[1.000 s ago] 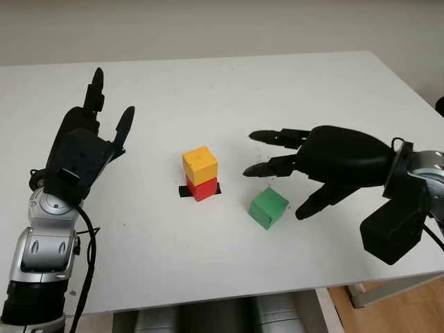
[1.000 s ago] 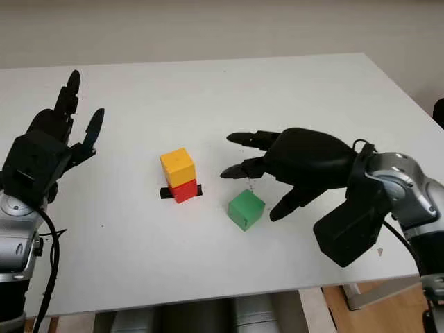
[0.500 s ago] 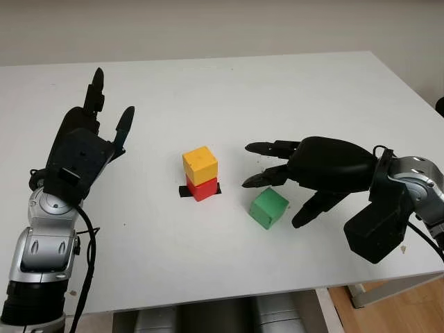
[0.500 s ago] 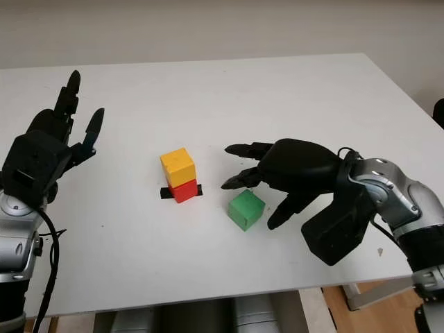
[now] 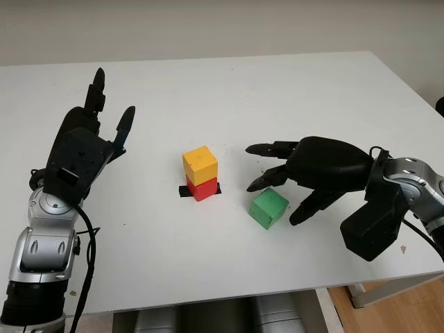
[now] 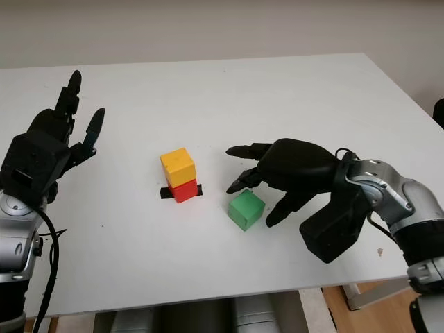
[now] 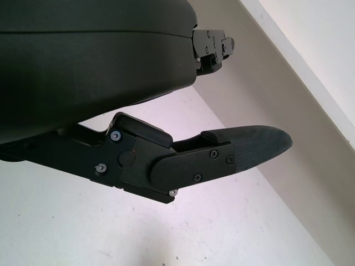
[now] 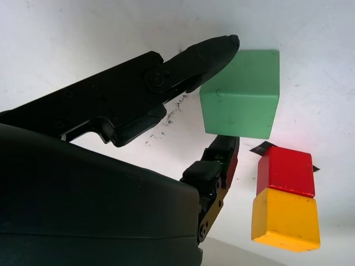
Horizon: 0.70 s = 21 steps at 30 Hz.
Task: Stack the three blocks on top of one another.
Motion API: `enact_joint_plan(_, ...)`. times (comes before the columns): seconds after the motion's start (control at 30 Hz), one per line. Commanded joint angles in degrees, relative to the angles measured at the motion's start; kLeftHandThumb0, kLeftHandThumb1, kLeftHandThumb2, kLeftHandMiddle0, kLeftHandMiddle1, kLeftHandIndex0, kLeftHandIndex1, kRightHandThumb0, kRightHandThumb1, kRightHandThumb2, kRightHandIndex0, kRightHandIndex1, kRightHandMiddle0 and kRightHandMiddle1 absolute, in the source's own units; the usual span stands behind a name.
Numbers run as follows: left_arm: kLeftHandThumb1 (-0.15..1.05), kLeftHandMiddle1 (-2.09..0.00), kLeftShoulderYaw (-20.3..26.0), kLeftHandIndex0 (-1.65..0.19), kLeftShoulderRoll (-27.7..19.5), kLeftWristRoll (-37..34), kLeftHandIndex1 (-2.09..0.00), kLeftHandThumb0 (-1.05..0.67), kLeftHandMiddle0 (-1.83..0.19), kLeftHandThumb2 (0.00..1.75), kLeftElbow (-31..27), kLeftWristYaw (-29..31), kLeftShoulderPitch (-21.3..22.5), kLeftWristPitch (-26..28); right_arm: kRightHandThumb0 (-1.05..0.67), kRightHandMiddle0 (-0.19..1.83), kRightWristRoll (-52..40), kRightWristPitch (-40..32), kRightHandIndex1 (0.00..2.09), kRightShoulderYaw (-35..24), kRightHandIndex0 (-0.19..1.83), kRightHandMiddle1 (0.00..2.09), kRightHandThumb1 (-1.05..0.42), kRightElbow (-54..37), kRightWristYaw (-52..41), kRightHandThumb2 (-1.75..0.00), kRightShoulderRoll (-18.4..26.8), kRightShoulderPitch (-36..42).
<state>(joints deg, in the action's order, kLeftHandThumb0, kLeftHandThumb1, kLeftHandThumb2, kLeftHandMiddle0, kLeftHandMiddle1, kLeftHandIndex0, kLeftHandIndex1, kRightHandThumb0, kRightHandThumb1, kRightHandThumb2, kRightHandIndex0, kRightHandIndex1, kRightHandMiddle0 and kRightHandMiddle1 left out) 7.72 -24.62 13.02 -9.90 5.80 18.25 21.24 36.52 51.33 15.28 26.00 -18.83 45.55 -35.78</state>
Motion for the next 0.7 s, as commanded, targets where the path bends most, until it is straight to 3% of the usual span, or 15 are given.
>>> enact_joint_plan(0.0,1.05,-0.05,0.4,0.13,-0.4,-0.1,-0.05,-0.8,0.16,0.66,-1.0,0.0,0.2,-0.1,-0.65,0.41,0.8,0.8,0.06,0.5,0.24,0.84,-0.88,0.7,1.4,-0.06,-0.3,-1.0)
enact_joint_plan(0.23,1.05,-0.06,0.5,0.12,-0.4,0.2,-0.06,-0.81,0.14,0.66,-1.7,-0.1,0.1,0.6,-0.64,0.4,1.0,2.5,0.06,1.6,0.27,1.02,-0.88,3.2,2.8,-0.05,-0.5,-1.7)
enact_joint_plan(0.67,1.05,-0.05,0.4,0.12,-0.4,0.3,-0.06,-0.8,0.15,0.66,-2.5,0.0,-0.1,1.8,-0.66,0.32,-1.5,2.3,0.05,3.2,0.24,1.06,-0.9,4.4,-0.4,-0.05,-1.1,-1.9)
